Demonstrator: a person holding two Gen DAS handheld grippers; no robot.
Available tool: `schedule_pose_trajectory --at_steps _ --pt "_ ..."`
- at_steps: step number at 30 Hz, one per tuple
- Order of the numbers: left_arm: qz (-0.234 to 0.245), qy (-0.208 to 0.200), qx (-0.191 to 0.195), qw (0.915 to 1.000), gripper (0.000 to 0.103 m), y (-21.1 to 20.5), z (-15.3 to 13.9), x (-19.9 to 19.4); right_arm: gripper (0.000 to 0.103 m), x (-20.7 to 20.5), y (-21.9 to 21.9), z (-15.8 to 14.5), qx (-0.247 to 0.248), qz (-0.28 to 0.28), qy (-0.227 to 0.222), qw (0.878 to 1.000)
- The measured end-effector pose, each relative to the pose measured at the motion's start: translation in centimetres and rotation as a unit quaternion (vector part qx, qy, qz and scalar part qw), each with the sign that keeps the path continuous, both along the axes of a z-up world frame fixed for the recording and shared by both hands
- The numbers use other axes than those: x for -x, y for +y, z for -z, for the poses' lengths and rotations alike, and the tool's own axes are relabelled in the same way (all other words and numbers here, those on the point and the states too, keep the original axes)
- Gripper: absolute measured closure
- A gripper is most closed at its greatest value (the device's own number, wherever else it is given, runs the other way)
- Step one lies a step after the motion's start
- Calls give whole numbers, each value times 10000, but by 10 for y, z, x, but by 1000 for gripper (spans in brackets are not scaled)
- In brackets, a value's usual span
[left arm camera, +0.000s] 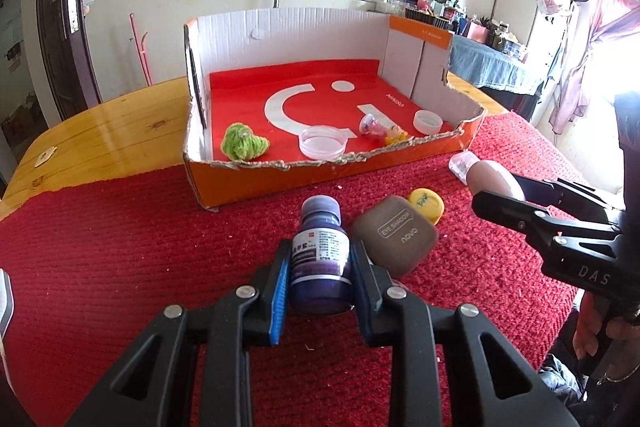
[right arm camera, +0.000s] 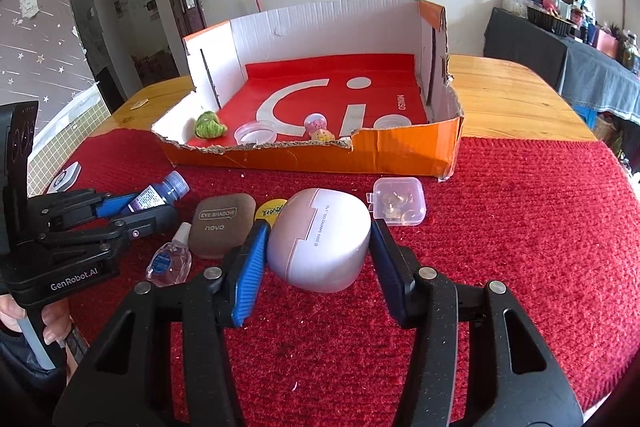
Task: Organize objects
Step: 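Close the left tool on the purple bottle while the right tool grasps the white egg case, then lift and carry the purple bottle and white egg case into the box with both tools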
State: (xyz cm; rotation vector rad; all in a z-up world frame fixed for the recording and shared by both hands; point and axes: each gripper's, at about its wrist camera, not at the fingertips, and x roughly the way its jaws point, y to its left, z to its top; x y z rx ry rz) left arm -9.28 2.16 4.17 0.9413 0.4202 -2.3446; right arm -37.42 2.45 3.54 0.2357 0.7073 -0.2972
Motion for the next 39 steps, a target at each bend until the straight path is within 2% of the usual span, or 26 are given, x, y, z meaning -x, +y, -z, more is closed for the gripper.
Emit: schedule_pose_trajectory --at_steps 27,39 --pt "-39 211 132 9997 74 14 -22 -4 54 8 6 -18 85 -249 -134 9996" --pt "-70 423 246 9988 74 9 -56 0 54 4 6 -48 247 -443 -255 9984"
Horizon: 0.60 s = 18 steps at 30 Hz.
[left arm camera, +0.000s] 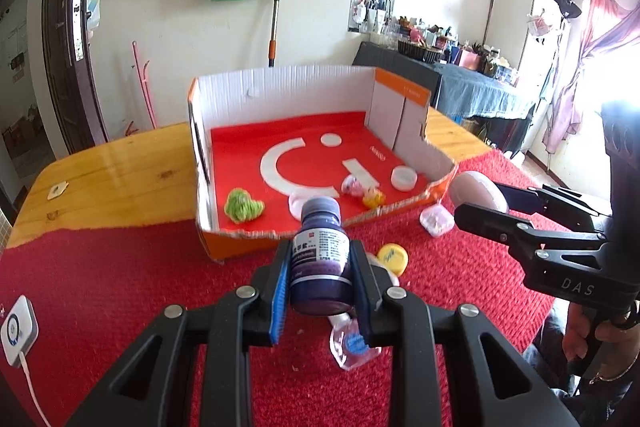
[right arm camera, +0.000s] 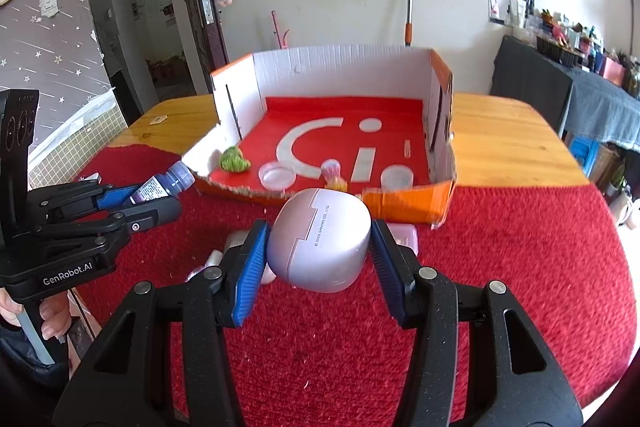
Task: Organize objects
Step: 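Lift and carry the purple bottle and white egg case into the box with both tools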
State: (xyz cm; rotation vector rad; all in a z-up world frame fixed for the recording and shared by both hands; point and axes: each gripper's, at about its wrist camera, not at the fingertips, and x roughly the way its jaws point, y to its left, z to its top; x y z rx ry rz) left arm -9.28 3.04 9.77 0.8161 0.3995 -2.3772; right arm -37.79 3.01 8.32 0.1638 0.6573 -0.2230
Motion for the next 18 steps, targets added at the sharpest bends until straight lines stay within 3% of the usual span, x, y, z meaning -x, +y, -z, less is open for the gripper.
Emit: schedule_pose_trajectory --at_steps 9,18 --pt "233 -65 -180 9995 74 -31 -14 32 54 -28 -21 -23 -23 -122 17 9999" --pt "438 -460 -369 9973 74 -81 1 84 54 -87 -58 -13 -164 -244 514 9982"
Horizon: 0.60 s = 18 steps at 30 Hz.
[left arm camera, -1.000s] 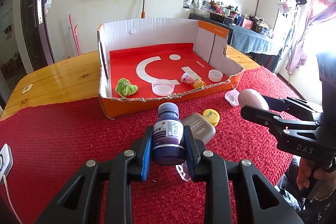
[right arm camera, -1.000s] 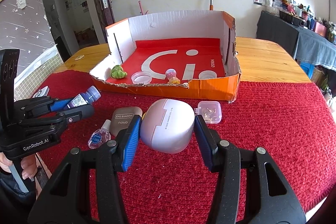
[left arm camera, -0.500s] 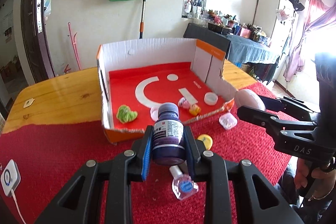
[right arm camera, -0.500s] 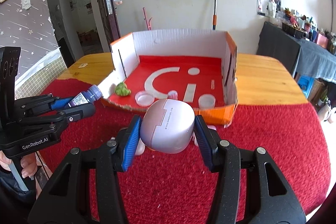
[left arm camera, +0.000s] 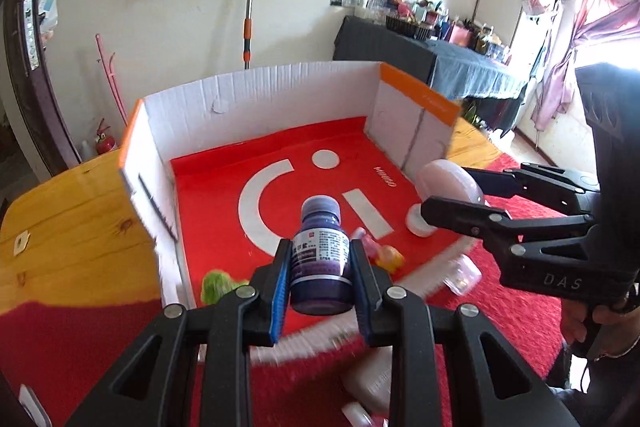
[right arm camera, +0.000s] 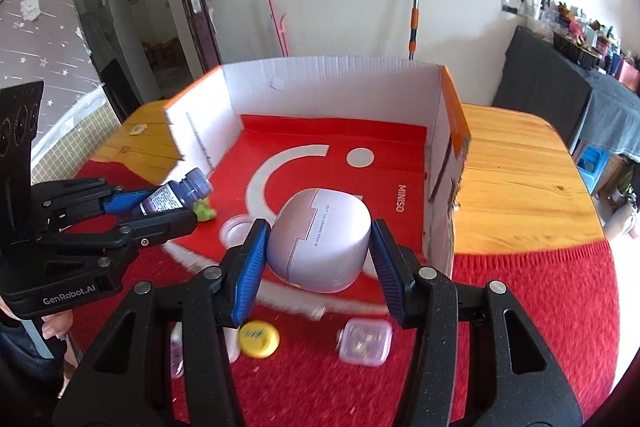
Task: Organize objects
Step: 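Lift and carry the purple bottle and white egg case into the box with both tools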
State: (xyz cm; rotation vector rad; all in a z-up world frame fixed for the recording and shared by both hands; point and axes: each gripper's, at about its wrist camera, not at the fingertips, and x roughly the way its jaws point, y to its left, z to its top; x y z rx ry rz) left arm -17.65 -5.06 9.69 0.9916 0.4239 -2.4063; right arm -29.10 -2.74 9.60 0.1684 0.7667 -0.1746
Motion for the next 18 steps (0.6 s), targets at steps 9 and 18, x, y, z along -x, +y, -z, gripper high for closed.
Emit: schedule_pose_trajectory --at_steps 9,18 --pt "35 -428 -220 9988 74 -39 29 34 54 -46 -23 27 -109 -9 572 9983" --pt "96 -597 -474 9970 74 -59 47 47 54 -69 -33 45 -134 73 965 9952"
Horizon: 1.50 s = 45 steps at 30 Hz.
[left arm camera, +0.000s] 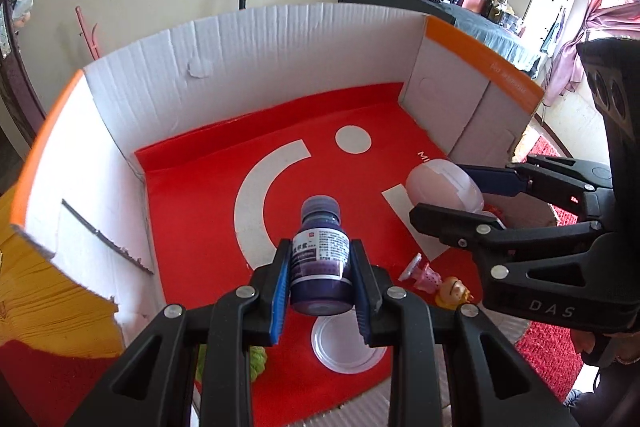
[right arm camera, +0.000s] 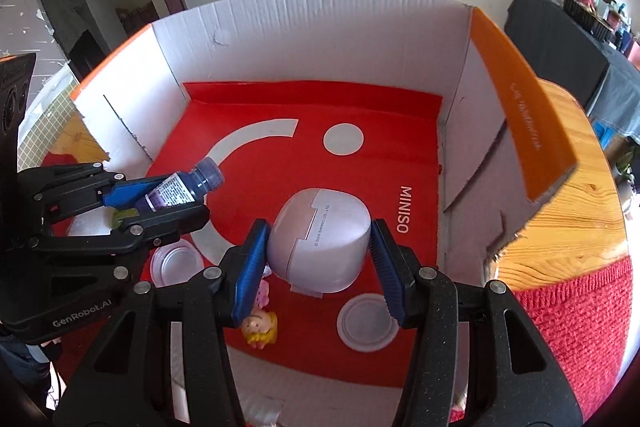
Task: Organize objects
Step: 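Lift and carry the purple bottle and white egg case into the box with both tools, then lower the purple bottle and egg case onto the box floor with both tools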
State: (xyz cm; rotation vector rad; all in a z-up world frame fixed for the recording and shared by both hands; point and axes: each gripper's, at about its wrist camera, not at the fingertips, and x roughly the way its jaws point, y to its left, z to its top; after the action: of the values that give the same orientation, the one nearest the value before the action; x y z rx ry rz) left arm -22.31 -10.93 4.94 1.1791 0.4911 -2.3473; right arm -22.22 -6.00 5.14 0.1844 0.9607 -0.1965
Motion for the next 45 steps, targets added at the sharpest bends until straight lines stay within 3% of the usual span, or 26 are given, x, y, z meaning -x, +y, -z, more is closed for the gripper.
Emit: schedule_pose_trajectory --at_steps 16,45 --pt "-59 -136 -322 9994 74 -8 12 3 54 -14 -6 10 172 69 382 9991" --pt "-120 -221 -260 9993 74 -10 16 4 54 -12 -13 12 53 -105 688 9976"
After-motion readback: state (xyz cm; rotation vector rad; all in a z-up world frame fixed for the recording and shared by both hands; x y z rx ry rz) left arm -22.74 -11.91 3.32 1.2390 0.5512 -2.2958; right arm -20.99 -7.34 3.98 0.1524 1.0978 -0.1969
